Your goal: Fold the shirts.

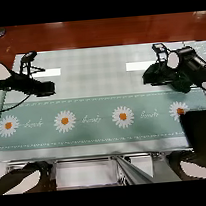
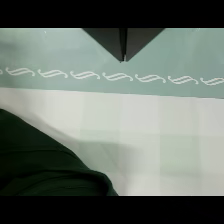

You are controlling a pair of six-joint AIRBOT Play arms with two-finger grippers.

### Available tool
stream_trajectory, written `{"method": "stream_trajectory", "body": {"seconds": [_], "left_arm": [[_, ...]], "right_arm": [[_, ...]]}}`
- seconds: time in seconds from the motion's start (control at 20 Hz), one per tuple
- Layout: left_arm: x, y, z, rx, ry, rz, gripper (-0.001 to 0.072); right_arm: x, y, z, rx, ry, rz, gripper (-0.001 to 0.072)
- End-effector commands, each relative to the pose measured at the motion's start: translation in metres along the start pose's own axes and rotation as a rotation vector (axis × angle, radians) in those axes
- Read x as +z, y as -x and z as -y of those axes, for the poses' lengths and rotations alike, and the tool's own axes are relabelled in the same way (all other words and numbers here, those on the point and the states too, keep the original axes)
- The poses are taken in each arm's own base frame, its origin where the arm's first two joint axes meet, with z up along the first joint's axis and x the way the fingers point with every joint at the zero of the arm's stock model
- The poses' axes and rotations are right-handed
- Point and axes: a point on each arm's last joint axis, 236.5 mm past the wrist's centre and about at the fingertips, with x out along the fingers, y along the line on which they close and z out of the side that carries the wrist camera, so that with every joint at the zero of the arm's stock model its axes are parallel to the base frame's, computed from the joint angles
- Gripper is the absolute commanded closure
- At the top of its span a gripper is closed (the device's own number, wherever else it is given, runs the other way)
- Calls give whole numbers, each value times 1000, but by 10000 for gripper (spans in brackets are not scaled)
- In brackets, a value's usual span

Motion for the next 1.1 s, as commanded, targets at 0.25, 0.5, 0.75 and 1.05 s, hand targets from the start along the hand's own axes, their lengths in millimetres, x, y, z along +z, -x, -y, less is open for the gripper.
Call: {"method": "stream_trajectory", "body": {"seconds": [0.25, 0.5, 0.75, 1.05], "left_arm": [[1, 0, 1, -3, 2, 4, 687], [63, 6, -7, 25, 9, 264, 687], [132, 20, -27, 90, 14, 560, 2], [105, -13, -40, 79, 81, 401, 5]], "right_arm": [[8, 0, -2, 7, 0, 34, 686], [75, 13, 25, -123, 100, 318, 79], [116, 40, 118, -368, 50, 491, 74], [70, 7, 254, -422, -389, 389, 76]]}}
